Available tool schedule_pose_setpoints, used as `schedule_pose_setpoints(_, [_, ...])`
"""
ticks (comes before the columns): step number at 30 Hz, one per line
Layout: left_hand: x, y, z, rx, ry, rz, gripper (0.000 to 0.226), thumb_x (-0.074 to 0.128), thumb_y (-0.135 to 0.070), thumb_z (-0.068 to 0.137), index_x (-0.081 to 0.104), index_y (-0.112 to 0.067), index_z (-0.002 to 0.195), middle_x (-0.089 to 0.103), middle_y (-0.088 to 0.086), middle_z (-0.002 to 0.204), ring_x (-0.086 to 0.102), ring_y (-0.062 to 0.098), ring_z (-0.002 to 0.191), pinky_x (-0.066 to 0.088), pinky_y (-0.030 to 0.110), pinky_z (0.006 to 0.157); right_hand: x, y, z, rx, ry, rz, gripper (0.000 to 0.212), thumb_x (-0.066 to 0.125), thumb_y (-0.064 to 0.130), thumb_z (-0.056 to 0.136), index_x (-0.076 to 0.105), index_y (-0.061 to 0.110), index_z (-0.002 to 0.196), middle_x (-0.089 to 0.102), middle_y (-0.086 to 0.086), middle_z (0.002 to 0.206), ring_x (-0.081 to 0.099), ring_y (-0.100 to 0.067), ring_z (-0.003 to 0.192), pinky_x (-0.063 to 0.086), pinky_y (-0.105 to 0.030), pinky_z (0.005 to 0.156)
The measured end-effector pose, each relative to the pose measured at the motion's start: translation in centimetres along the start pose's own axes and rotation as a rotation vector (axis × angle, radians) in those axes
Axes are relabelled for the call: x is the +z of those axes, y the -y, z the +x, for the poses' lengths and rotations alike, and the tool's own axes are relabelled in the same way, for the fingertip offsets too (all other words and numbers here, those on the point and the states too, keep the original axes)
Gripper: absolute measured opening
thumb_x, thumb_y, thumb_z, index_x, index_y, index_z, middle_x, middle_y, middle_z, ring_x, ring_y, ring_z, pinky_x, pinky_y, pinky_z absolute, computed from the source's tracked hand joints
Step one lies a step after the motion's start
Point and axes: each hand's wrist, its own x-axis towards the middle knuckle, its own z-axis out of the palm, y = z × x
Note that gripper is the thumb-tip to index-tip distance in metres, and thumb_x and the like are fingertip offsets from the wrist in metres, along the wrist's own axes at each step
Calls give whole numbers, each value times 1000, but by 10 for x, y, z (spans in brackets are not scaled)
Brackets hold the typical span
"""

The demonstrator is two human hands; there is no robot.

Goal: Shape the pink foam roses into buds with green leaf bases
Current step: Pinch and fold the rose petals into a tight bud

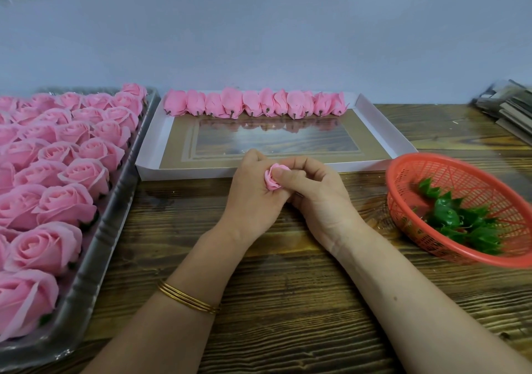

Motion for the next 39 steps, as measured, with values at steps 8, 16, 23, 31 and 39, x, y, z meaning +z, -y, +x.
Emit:
schedule_pose_setpoints(8, [3,2,5,-149,-236,-194,31,75,-25,84,51,-21,64,54,-6,67,51,-3,55,41,13,53,0,-2,4,12,-41,13,19,51,14,93,64,0,95,63,-15,84,58,-21,74,47,-29,69])
schedule_pose_setpoints(16, [6,-1,5,-209,-199,-585,39,71,-12,87,57,-21,52,57,-10,51,57,0,48,46,15,48,4,-9,-1,-143,13,-273,36,69,-21,72,61,-14,107,66,-30,98,60,-28,87,51,-40,89])
schedule_pose_setpoints(23, [10,4,7,-226,-120,-685,41,70,-15,88,67,-27,49,63,-8,53,62,3,52,50,16,53,5,-10,-1,-222,-37,-314,36,75,-15,71,61,-15,104,66,-27,94,60,-23,83,52,-26,77])
schedule_pose_setpoints(31, [4,8,8,-242,-26,-671,36,71,-18,88,66,-25,53,63,-7,58,63,6,59,53,21,60,4,-11,-1,-214,-2,-305,25,71,-16,75,65,-15,99,64,-15,83,56,-22,79,50,-22,77])
schedule_pose_setpoints(39, [-9,-4,5,-186,117,-710,58,69,-31,75,54,22,96,54,16,83,55,23,81,47,35,79,2,-7,-1,-123,72,-242,22,59,-17,82,62,-19,103,56,-49,104,50,-26,91,41,-39,91])
